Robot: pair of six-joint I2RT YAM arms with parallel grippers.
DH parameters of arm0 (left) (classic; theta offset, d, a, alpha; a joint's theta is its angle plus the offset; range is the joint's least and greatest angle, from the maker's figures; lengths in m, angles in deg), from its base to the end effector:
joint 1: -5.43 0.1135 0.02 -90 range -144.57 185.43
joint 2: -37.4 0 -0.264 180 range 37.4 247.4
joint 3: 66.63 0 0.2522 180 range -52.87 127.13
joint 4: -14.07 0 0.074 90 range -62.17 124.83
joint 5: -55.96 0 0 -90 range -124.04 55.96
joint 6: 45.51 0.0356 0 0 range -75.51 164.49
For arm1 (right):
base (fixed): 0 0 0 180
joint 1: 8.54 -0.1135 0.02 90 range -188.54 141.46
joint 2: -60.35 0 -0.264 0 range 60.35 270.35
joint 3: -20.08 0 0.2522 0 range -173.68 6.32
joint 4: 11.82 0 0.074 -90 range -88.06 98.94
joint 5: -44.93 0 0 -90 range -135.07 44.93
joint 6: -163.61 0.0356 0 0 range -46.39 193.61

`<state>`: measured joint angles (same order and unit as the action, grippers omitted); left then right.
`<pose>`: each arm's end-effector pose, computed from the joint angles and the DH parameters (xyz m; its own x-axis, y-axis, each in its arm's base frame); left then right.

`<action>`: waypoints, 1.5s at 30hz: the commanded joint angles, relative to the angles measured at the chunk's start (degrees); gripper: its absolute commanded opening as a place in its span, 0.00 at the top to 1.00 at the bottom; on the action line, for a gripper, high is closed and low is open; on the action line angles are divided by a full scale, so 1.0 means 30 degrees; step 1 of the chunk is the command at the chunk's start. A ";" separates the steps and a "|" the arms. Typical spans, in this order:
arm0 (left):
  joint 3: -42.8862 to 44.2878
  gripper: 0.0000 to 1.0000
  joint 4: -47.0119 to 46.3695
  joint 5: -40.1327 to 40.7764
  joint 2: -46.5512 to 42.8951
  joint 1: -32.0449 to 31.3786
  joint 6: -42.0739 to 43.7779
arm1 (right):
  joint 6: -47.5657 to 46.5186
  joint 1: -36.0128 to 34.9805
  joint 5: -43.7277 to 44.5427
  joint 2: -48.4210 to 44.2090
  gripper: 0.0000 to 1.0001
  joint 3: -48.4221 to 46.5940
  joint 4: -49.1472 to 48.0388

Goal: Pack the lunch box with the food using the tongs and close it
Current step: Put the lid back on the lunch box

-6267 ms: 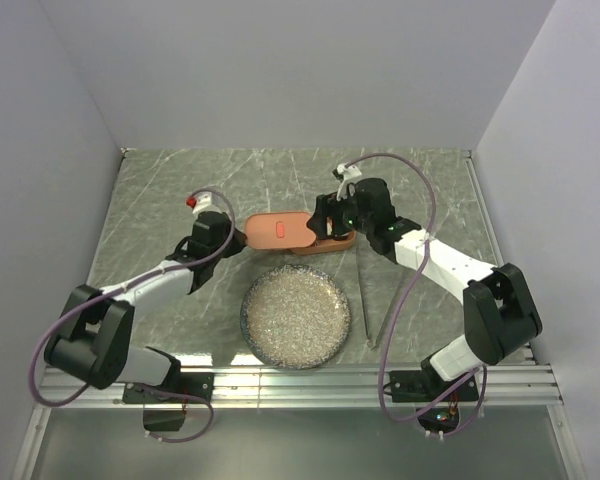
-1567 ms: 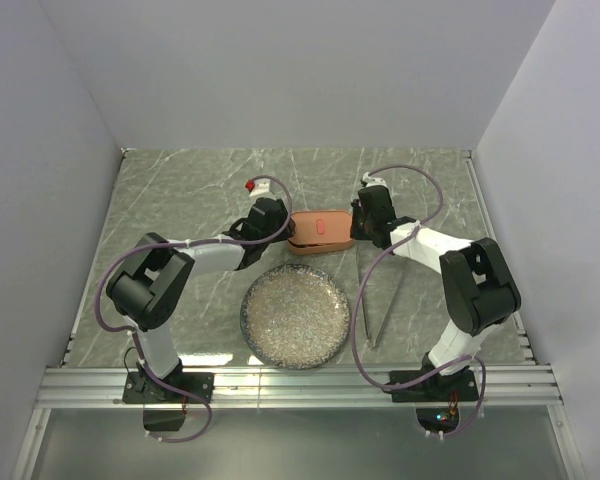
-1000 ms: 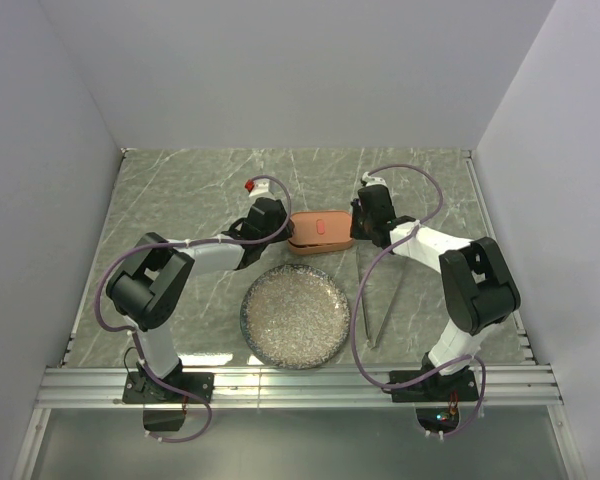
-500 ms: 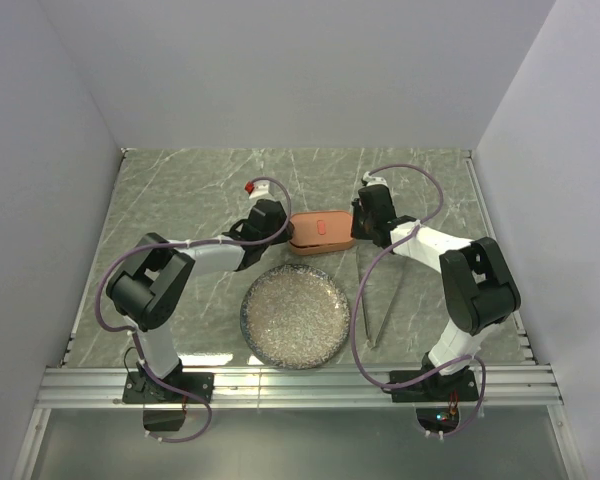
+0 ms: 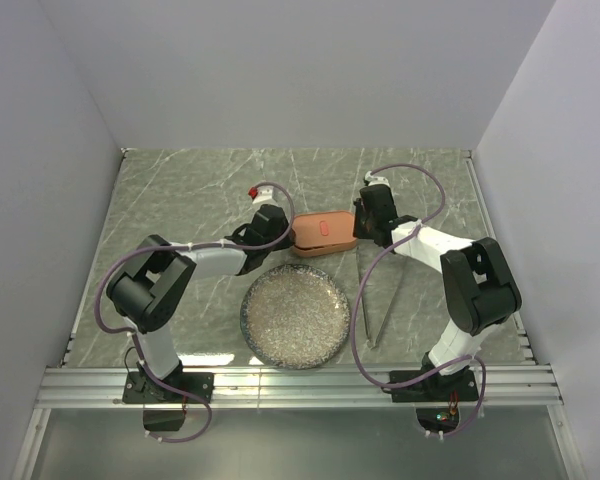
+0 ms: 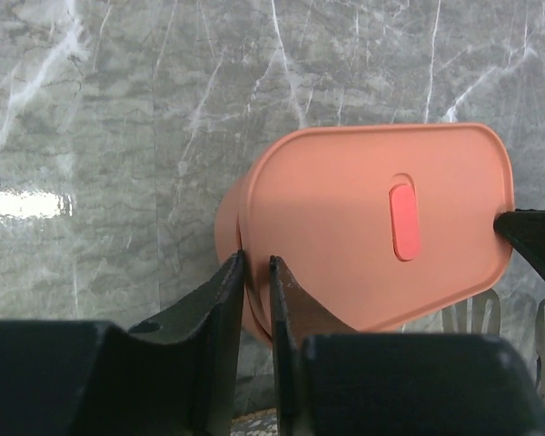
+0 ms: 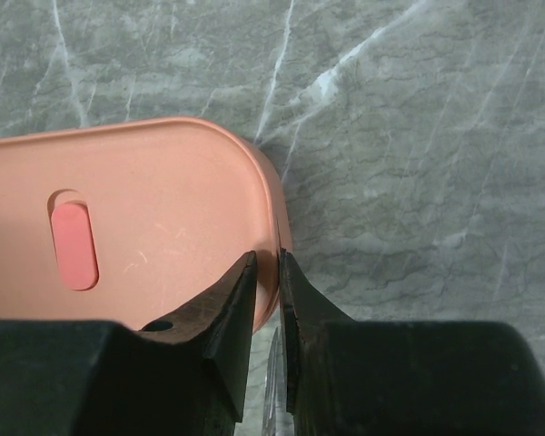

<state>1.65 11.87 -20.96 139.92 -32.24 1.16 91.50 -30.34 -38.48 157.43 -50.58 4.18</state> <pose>0.3040 -0.2245 0.1717 -0.6097 -0.3737 -0.6990 0.0344 0.8686 -0.4943 0.3350 0.1296 0.1895 -0.6852 0.0546 -0.7263 -0.0838 0.9846 0.1531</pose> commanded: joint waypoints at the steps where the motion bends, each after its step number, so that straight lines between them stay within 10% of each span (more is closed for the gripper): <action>1: -0.0098 0.79 -0.0040 -0.0962 -0.0687 -0.0539 -0.0410 | -0.0192 0.0002 -0.0117 -0.0602 0.77 -0.0163 0.0337; 8: 0.0048 0.99 0.0224 -0.0816 -0.0570 -0.0597 -0.0410 | -0.0192 -0.0027 -0.0117 -0.0777 0.77 -0.0075 0.0249; 45: 0.0254 1.00 0.0752 -0.0698 -0.2034 -0.1418 -0.0644 | -0.0690 0.0002 0.0001 -0.1861 0.77 -0.1041 0.0864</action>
<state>1.65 16.35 -19.08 136.86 -34.88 -0.19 89.81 -30.13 -37.74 154.94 -50.71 7.61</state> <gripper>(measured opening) 0.027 0.229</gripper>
